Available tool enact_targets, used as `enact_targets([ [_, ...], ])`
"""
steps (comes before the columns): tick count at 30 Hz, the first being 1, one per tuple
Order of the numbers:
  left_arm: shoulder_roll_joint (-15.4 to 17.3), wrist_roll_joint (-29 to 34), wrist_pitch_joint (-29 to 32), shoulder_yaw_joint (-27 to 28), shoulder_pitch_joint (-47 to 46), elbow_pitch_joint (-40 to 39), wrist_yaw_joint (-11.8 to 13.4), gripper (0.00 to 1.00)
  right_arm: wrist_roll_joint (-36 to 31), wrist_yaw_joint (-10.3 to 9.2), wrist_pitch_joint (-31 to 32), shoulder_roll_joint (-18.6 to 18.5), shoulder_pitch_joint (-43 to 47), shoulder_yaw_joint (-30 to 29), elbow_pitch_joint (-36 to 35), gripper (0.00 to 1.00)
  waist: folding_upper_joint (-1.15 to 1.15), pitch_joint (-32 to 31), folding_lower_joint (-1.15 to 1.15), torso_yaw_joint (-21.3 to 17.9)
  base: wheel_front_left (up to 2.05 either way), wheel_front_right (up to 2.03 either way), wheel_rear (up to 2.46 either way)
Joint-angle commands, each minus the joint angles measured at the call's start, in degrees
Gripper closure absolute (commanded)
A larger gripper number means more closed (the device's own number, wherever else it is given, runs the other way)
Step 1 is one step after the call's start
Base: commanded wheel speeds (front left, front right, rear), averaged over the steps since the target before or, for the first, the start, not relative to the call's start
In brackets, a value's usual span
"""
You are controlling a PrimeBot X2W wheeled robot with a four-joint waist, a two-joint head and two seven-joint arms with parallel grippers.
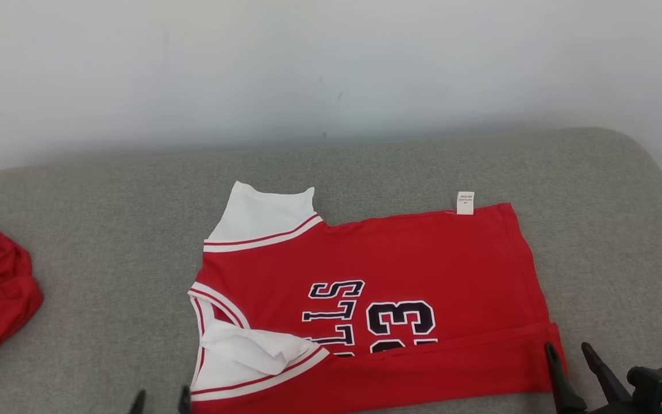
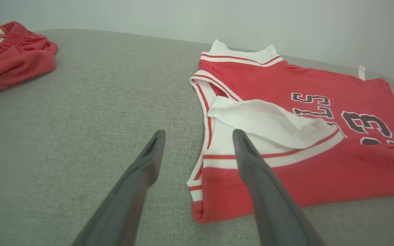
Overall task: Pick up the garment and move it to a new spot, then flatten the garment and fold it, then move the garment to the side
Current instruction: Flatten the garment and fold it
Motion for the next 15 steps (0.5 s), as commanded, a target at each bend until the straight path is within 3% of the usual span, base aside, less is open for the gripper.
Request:
enact_targets([
  [1,-0.3,1.5,-0.4,1.4,-0.3,-1.7,0.8,0.0,-1.2,-0.11,-0.6,0.8,0.8,-0.7,-0.4,0.0,0.0,-0.1,0.0,0.2,0.0,0.0,0.0],
  [6,-2.6,8.7,-0.4,5.1,1.0,-6.7,1.3,0.0,-4.6,-0.11,-1.8,3.7,2.4,-3.3,-1.8,0.0,0.0,-0.4,0.0,1.0,0.0,0.0,0.0],
  [15,-6.3,17.2,-0.4,10.9,3.9,-12.6,-3.7,0.0,-10.5,-0.1,-2.1,11.2,7.3,-10.8,-13.6,0.0,0.0,0.2,0.0,1.5,0.0,0.0,0.0],
])
